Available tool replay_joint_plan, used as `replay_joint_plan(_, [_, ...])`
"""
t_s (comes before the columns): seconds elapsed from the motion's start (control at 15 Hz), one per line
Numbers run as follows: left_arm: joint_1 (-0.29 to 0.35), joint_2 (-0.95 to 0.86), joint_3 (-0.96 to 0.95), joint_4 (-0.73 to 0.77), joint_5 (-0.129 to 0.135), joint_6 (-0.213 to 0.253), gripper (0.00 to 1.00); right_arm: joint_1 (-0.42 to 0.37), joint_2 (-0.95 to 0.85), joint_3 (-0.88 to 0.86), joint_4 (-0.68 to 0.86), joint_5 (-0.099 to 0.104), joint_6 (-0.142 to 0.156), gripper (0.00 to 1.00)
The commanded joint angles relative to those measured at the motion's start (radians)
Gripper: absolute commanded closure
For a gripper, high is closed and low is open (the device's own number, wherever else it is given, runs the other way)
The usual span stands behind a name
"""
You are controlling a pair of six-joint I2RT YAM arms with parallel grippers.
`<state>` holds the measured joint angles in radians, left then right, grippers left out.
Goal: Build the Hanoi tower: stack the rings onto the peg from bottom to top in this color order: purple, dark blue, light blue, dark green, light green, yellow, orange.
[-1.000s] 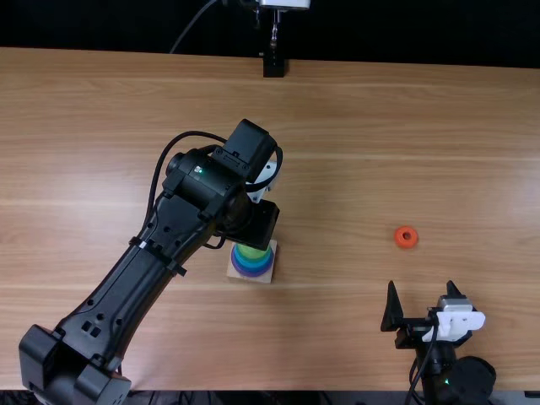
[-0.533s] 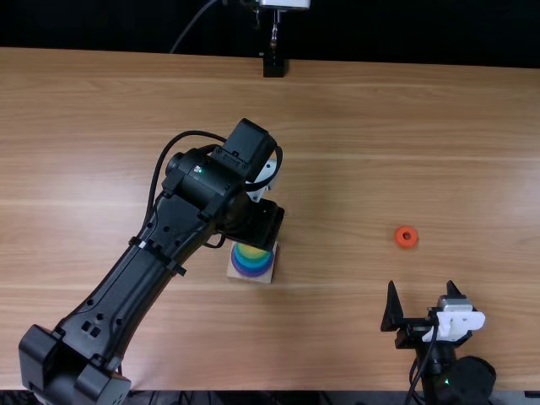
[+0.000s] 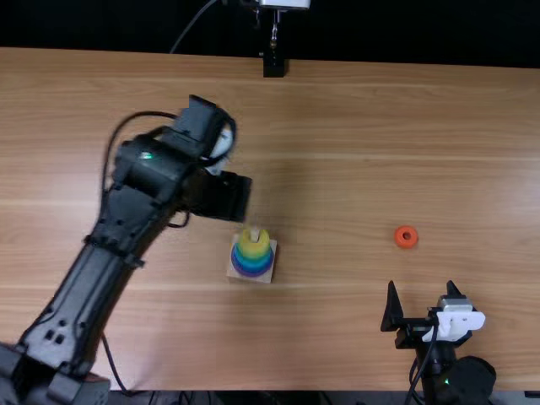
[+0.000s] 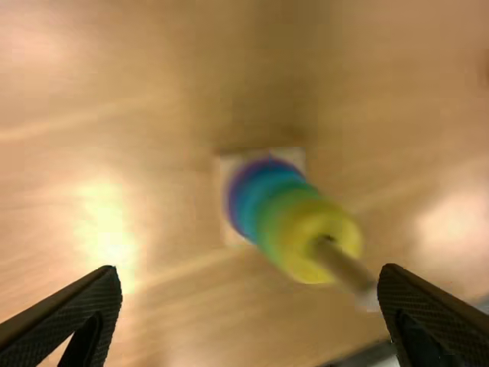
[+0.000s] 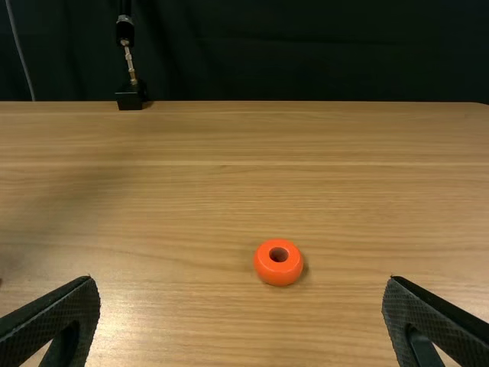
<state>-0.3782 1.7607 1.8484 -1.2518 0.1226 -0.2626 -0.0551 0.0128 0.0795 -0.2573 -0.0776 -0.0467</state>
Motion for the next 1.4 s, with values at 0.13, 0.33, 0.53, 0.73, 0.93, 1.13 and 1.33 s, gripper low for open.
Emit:
replay_joint_plan(0.13, [0.127, -0.242, -0.143, 0.182, -0.058, 0.007, 0.0, -0.009, -0.013, -0.061, -0.075, -0.011, -0.003, 0.0])
replay_joint_plan(0.33, [0.249, -0.455, -0.448, 0.521, -0.06, 0.012, 0.0, -0.008, -0.013, -0.061, -0.073, -0.011, -0.003, 0.0])
replay_joint_plan(0.53, [0.314, -0.715, -0.761, 0.698, -0.06, 0.128, 0.0, -0.009, -0.013, -0.061, -0.075, -0.011, -0.003, 0.0])
replay_joint_plan(0.73, [0.323, -0.991, -1.086, 0.795, -0.088, 0.263, 0.0, -0.009, -0.013, -0.061, -0.075, -0.011, -0.003, 0.0])
replay_joint_plan(0.93, [0.343, -1.25, -1.365, 0.867, -0.097, 0.263, 0.0, -0.009, -0.013, -0.061, -0.075, -0.011, -0.003, 0.0])
replay_joint_plan(1.13, [0.338, -1.452, -1.542, 0.86, -0.099, 0.263, 0.0, -0.009, -0.013, -0.061, -0.075, -0.011, -0.003, 0.0])
replay_joint_plan(1.33, [0.335, -1.6, -1.683, 0.83, -0.099, 0.263, 0.0, -0.009, -0.013, -0.061, -0.075, -0.011, -0.003, 0.0])
